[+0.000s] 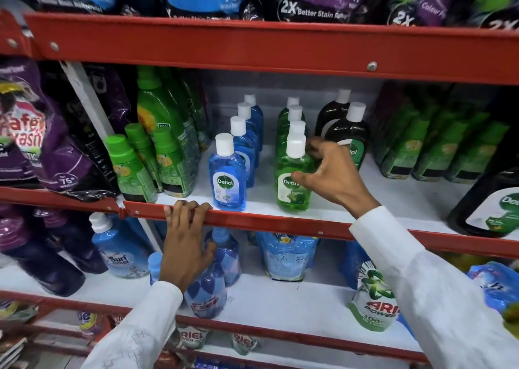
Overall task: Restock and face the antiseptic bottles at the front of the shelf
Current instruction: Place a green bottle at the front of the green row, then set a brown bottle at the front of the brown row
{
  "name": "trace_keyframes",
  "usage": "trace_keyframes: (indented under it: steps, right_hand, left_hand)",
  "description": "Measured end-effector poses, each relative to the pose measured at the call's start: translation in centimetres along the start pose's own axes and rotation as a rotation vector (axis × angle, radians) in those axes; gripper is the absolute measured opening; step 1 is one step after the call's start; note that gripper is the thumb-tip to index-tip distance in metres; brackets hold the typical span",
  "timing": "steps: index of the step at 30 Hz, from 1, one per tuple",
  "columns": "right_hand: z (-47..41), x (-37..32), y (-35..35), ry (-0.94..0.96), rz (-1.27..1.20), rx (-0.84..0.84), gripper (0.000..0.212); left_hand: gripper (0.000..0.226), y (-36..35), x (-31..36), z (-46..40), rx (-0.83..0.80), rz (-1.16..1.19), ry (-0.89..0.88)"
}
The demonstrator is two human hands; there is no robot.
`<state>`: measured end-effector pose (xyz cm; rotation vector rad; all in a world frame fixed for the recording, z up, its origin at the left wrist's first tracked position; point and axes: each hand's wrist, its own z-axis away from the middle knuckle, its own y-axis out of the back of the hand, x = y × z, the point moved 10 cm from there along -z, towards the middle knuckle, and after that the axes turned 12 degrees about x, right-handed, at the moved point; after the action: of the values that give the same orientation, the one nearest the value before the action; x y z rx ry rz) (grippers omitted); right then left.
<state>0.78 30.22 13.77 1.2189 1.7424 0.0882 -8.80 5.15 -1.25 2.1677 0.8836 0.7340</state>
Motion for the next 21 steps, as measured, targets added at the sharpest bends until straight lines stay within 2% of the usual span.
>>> trace_keyframes:
  steps: [6,9,13,15,17,21]
  right_hand:
    - [-0.5,3.6,-1.1,-0.124,-0.033,-0.013,0.063]
    - [-0.4,4.3,-1.1,-0.131,-0.035,-0.026,0.064]
    - [1.0,4.1,0.0,-0.103,-0.04,0.029,0.066]
    - [2.4,4.5,2.0,-0.079,-0.062,0.174,0.06]
    - [4.6,5.7,4.8,-0.075,-0.039,0.391,0.056]
    - [9.8,10.5,10.8,-0.174,0.072,0.833,0.066]
  left_hand:
    - [0.069,0.4,0.1,-0.1,0.032,0.016,0.024]
    - [0.061,1.6,1.6,0.1,0.107,0.09,0.079]
    - [0.045,2.4,8.5,0.4,0.194,0.201,-0.118]
    - [0.046,1.6,11.8,0.3,0.163,0.244,-0.203]
    - [0.05,0.7,14.2,-0.1,0.115,0.272,-0.251]
    - [0.051,-1.5,16.6,0.1,0.044,0.253,-0.304]
